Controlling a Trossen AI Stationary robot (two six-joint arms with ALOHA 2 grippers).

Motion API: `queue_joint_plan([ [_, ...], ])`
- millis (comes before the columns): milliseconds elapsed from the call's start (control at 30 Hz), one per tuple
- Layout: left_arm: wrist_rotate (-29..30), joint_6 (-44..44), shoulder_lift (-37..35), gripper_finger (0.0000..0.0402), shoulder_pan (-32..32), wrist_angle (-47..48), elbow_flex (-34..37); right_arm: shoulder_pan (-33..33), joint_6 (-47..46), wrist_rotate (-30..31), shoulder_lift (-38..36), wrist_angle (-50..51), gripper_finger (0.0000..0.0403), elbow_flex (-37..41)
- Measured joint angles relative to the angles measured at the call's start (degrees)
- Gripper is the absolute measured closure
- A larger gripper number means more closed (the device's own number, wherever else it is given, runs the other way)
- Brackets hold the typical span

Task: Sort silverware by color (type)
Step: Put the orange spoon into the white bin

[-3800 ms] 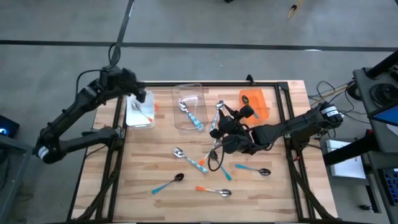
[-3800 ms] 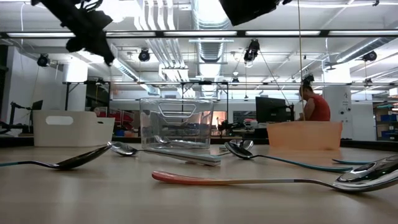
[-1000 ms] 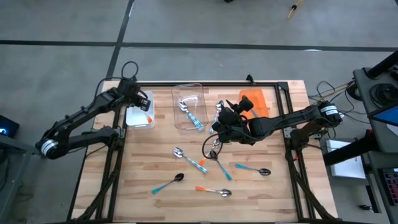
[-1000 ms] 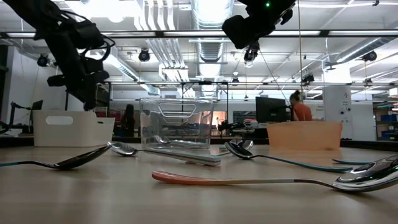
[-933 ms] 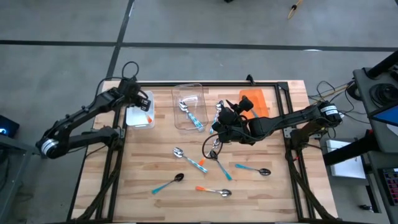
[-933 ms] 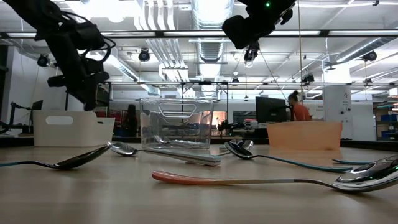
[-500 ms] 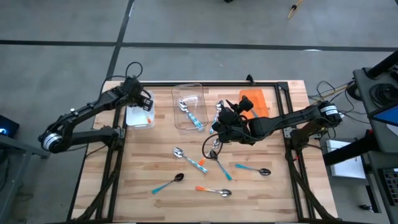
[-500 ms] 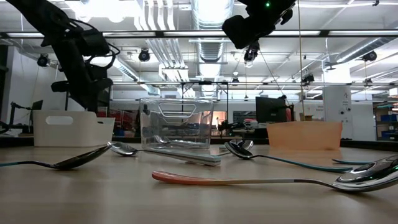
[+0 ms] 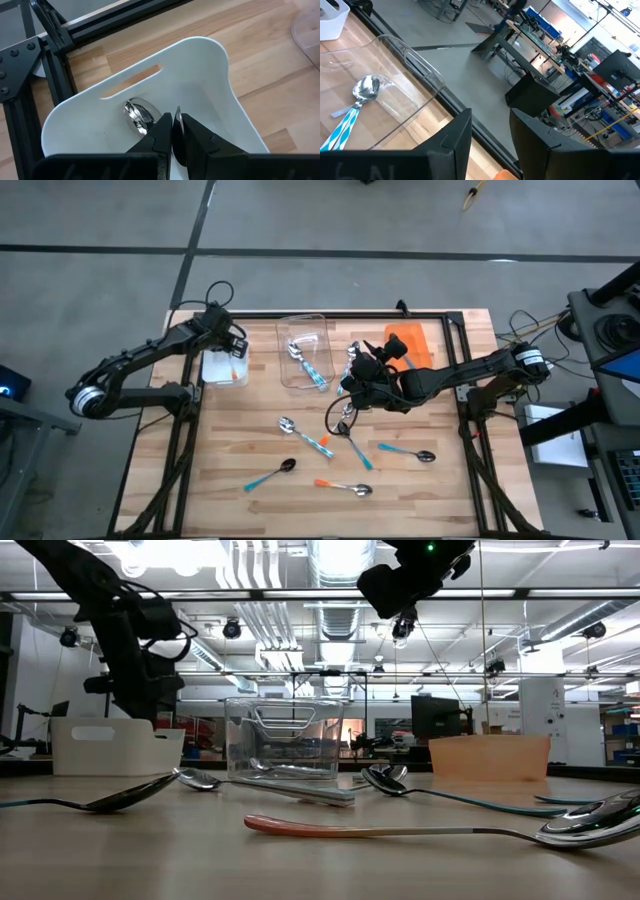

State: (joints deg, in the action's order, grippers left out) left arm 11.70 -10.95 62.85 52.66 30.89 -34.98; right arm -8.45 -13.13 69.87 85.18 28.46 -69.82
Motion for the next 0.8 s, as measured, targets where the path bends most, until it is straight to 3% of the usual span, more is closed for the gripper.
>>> queue_joint_plan([
  [533,0.0,-1.9,0.8,0.0388,0.0,0.0,0.0,0.0,0.0,0.0,0.0,0.0,0.0277,0.0],
  [800,0.0,-2.0,0.8,0.0357,0.0,0.0,0.0,0.0,0.0,0.0,0.0,0.0,0.0277,0.0],
])
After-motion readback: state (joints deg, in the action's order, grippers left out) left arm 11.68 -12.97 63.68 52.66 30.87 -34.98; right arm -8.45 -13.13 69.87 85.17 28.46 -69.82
